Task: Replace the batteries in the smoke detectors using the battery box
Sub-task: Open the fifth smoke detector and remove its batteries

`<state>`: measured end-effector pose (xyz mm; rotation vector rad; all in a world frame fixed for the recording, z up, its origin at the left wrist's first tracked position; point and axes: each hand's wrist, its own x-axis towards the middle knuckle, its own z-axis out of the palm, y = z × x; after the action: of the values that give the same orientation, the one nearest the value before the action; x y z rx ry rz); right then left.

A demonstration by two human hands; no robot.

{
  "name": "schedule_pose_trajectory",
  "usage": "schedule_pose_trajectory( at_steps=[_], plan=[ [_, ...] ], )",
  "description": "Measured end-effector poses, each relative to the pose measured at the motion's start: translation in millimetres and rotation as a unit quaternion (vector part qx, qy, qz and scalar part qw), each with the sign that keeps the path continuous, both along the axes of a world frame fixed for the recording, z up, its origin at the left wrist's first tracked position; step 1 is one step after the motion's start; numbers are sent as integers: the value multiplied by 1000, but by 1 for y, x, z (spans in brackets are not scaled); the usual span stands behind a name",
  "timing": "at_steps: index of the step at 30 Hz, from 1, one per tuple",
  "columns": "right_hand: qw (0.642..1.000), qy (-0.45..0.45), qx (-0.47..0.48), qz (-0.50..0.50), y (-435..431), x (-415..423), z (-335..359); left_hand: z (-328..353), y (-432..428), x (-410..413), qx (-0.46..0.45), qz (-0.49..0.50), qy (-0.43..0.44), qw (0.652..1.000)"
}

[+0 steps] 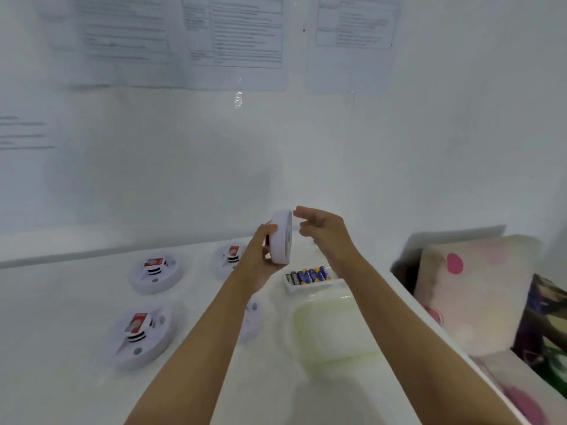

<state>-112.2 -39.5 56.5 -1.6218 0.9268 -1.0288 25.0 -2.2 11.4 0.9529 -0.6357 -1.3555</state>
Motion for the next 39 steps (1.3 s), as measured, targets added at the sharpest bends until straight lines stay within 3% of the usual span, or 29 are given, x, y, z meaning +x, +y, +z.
schedule_pose_trajectory(
  at_steps=[6, 24, 39],
  plan=[
    [998, 36, -11, 59, -37, -15, -10, 0, -29, -19, -45, -19, 112, 992],
    [953, 241, -168, 75, -53, 4, -30, -14, -38, -25, 22, 23, 147, 989],
    [941, 251, -207, 95, -36, -7, -23, -10, -22, -35, 37, 25, 158, 986]
  ],
)
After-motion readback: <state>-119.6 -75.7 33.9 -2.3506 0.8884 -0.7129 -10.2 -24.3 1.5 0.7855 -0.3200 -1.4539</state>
